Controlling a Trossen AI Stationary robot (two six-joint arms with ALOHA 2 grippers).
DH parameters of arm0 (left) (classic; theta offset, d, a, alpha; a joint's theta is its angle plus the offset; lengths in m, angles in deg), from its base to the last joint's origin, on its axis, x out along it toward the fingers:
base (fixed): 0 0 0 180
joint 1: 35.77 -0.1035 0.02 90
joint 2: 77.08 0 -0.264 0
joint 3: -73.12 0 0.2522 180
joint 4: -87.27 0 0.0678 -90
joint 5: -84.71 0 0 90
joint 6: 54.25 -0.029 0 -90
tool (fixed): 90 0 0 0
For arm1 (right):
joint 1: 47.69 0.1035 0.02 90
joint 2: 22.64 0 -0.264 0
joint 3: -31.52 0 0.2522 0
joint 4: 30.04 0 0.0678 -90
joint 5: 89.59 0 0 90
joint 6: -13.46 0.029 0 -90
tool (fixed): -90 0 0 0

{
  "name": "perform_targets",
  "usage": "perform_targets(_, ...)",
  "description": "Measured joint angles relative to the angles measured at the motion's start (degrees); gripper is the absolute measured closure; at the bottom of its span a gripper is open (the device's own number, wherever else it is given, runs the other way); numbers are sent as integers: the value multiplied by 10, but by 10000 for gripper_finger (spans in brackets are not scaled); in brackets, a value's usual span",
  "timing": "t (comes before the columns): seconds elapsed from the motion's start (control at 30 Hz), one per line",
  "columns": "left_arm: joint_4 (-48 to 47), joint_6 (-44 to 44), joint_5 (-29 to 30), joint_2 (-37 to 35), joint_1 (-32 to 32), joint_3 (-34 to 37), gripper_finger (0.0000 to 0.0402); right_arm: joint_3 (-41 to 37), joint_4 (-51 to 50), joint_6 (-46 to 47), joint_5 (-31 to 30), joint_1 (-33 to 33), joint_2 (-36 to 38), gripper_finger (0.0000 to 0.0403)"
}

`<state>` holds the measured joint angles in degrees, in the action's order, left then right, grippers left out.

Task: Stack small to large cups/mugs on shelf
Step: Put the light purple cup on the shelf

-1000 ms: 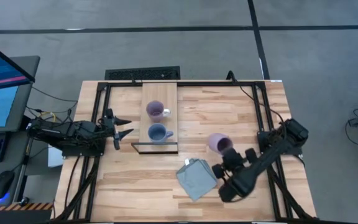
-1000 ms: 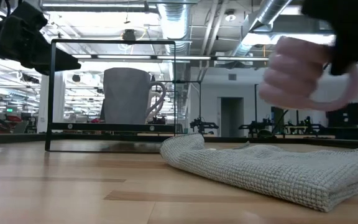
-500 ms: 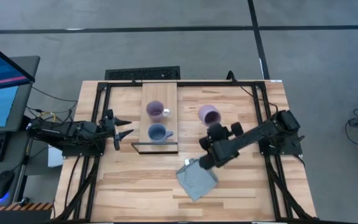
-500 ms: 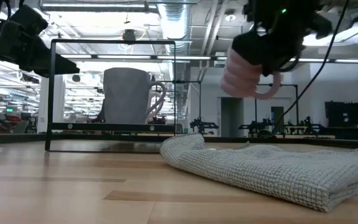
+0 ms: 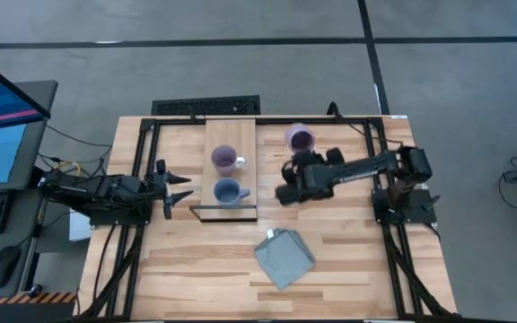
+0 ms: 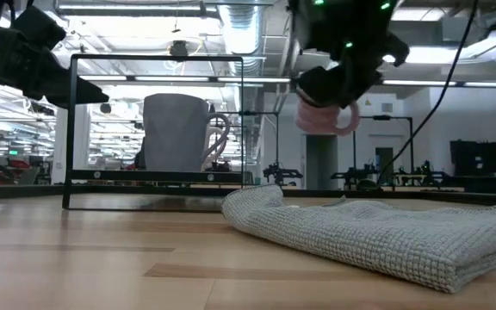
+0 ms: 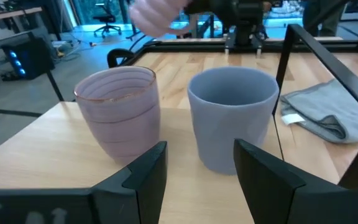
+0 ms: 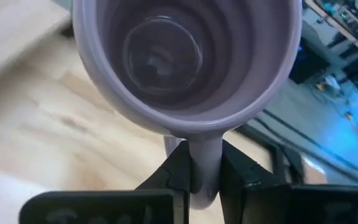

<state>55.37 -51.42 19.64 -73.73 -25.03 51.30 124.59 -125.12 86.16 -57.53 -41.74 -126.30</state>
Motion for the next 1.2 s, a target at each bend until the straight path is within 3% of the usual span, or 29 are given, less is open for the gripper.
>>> perform_targets(0.3, -23, 0, -6, 1, 0, 0, 225, 0, 287, -335, 20, -122, 34, 341)
perform_targets(0.5, -32, 1, -8, 1, 0, 0, 225, 0, 500, -531, 141, -189, 38, 341)
perform_targets(0.6, -33, 1, -12, 1, 0, 0, 225, 0, 560, -592, 197, -216, 39, 341)
perform_targets(0.87, -34, 12, -17, 1, 0, 0, 225, 0, 584, -692, 340, -263, 39, 341)
perform_targets(1.2, -34, 39, -17, 1, 0, 0, 225, 0, 604, -809, 479, -269, 39, 341)
